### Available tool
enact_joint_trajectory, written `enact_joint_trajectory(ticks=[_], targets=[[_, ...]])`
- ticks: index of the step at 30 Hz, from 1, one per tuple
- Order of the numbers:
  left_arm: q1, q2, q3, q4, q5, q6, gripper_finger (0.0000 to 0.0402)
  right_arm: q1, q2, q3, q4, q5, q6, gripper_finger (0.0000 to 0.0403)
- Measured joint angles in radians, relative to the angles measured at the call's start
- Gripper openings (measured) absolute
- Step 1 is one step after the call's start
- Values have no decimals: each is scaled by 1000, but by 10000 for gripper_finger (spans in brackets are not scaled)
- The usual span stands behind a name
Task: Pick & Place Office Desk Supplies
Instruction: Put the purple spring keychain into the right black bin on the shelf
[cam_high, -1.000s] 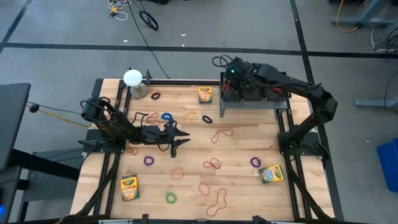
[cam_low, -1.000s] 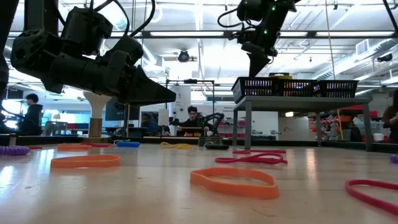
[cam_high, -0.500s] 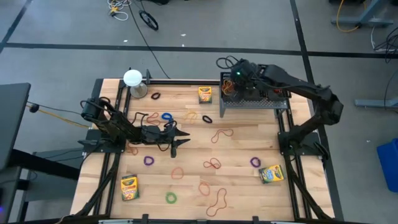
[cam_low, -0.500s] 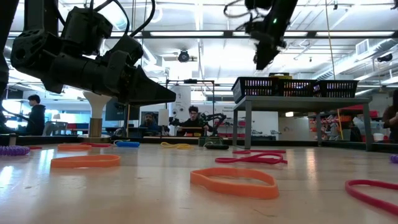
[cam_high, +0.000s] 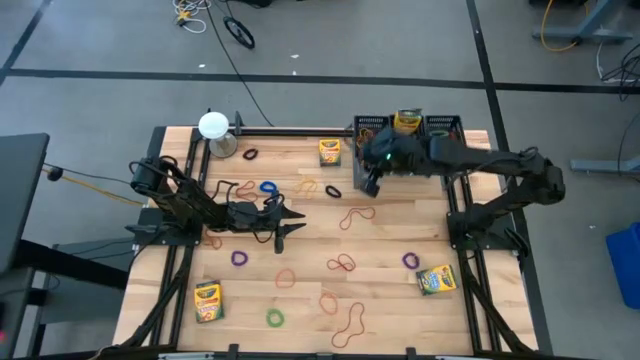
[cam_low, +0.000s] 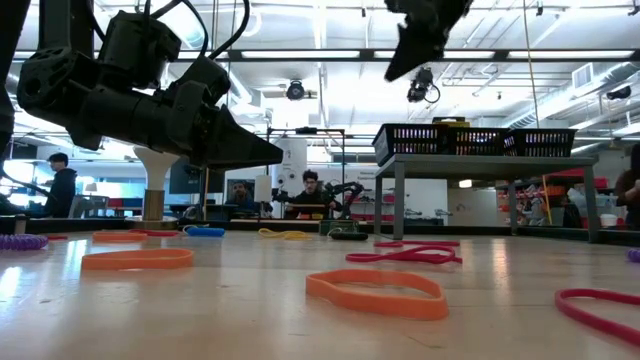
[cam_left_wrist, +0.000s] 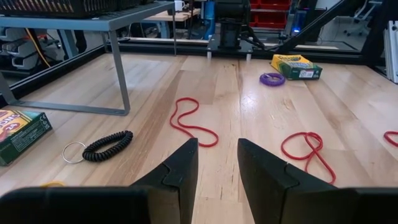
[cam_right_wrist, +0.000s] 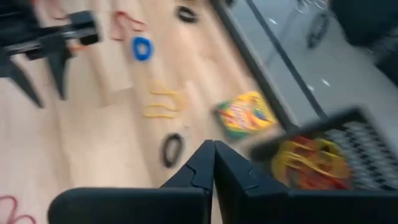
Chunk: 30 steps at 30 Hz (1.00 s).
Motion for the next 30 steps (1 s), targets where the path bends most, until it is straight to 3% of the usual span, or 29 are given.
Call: enact_joint_trajectory(ticks=[7,14,19,25,30], targets=[[0,0,0,1,0,0,119,113,-1,-275,372,-28,-20,9],[0,0,31,1,0,0,119,275,-1,-396,506,27,-17,4],[0,0,62,2,0,-6,119,373,-1,-518,702,56,10,9],[0,0,76,2,1,-143,119,436,-1,-684,948,61,53,5],[2,0,76,7,-7,-136,119,453,-1,-772,1066,61,53,6]])
